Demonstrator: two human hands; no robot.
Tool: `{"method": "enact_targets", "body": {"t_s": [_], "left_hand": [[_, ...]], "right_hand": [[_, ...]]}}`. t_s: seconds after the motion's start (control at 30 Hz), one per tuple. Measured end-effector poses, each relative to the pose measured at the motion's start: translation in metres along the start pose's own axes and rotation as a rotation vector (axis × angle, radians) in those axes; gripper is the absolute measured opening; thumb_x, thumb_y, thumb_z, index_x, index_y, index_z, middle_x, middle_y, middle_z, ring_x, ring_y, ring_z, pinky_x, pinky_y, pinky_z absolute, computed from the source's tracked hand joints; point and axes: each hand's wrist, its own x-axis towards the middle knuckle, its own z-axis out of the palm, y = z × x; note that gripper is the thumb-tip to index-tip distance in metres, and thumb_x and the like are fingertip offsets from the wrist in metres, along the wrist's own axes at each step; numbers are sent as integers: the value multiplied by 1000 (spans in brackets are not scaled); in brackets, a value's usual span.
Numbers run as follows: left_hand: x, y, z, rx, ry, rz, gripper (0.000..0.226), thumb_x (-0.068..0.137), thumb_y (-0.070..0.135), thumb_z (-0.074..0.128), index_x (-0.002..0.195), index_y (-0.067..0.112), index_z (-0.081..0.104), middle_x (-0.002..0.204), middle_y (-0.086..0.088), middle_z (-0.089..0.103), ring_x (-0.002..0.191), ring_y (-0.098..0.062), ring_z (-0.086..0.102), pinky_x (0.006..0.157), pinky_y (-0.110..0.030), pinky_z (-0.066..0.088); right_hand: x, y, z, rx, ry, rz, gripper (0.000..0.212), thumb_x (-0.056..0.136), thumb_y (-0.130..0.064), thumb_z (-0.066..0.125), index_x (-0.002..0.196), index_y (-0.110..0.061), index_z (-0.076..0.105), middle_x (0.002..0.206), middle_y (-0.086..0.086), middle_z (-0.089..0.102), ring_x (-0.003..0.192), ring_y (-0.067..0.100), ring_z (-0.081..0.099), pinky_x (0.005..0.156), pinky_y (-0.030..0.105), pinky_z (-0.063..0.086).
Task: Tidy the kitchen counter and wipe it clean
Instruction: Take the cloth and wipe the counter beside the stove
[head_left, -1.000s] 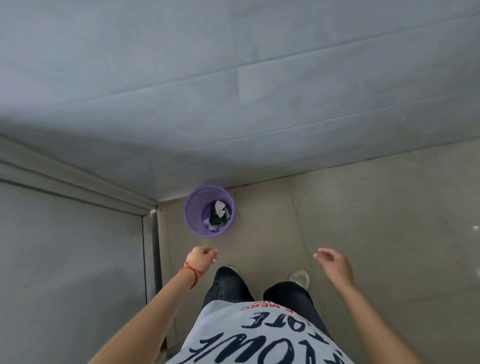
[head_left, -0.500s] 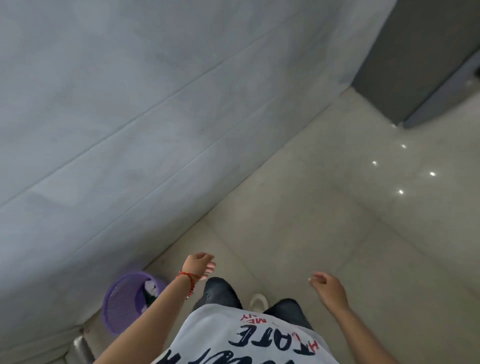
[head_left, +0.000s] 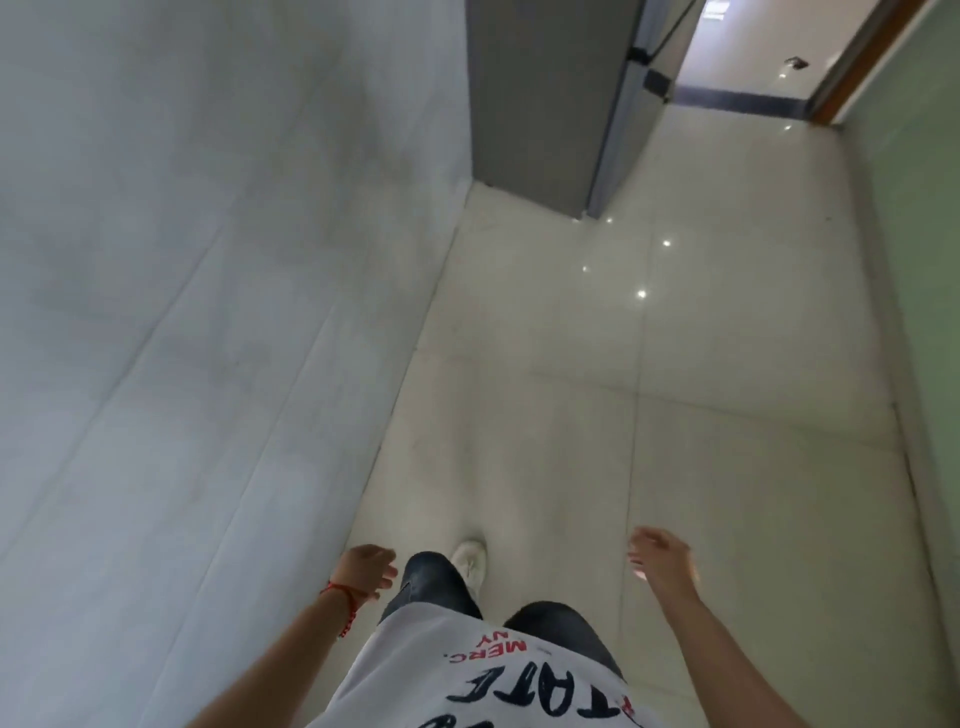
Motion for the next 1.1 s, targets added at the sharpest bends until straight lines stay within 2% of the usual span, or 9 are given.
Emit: {"method": "enact_targets", "body": {"t_s": [0.17,0.37,0.5,0.6,0.73,0.83,0.97,1.1], "left_hand": [[24,107,5,37,-90,12,25,92,5,45,67,7,51,65,-10,54,58,-21,47,55,-25,35],[56,247,62,121,-193,86,17,91,9,46,76,8,53,68,-8,55,59,-18,46,56,-25,34],[77,336,111,117,-243,118,29,94,9,39,67,11,50,66,-8,50,57,-18,40,54,-25,27],[90,388,141,175,-224,145,20,93,11,41,78,7,53,67,-8,53,59,-18,44,56,-24,30],[106,439,169,269,-163,167,12,90,13,50,89,3,57,69,-8,59,63,-21,52,57,-25,36],[115,482,187,230,-154,116,12,90,12,49,83,4,55,71,-10,58,60,-19,49,56,-25,35],[133,547,210,182,-134,101,12,90,12,50,81,5,55,69,-9,57,61,-20,49,57,-26,35],[166,628,233,129,-136,80,19,91,9,48,72,9,52,66,-9,54,58,-20,44,56,-24,30]], "right_hand": [[18,-19,-6,117,83,83,9,87,-10,57,94,-9,63,84,12,65,79,29,63,79,41,50],[72,-38,-32,210,170,173,8,87,-12,58,93,-10,63,84,11,66,80,29,64,79,42,51],[125,-61,-59,251,168,210,7,88,-11,57,92,-9,62,81,10,65,77,27,62,73,36,49],[168,-86,-88,254,168,230,8,88,-12,57,91,-8,63,79,10,65,73,26,62,70,34,48],[228,-139,-130,259,156,214,12,88,-13,57,93,-5,64,80,10,65,70,24,62,69,35,48],[274,-195,-160,271,160,167,11,88,-12,56,94,-6,62,80,10,64,72,25,61,71,37,49],[342,-274,-191,318,139,89,10,88,-11,57,95,-6,61,78,10,63,70,24,59,61,31,46],[419,-340,-215,333,139,58,12,87,-11,57,96,-6,63,76,7,63,64,21,59,60,30,45]]}}
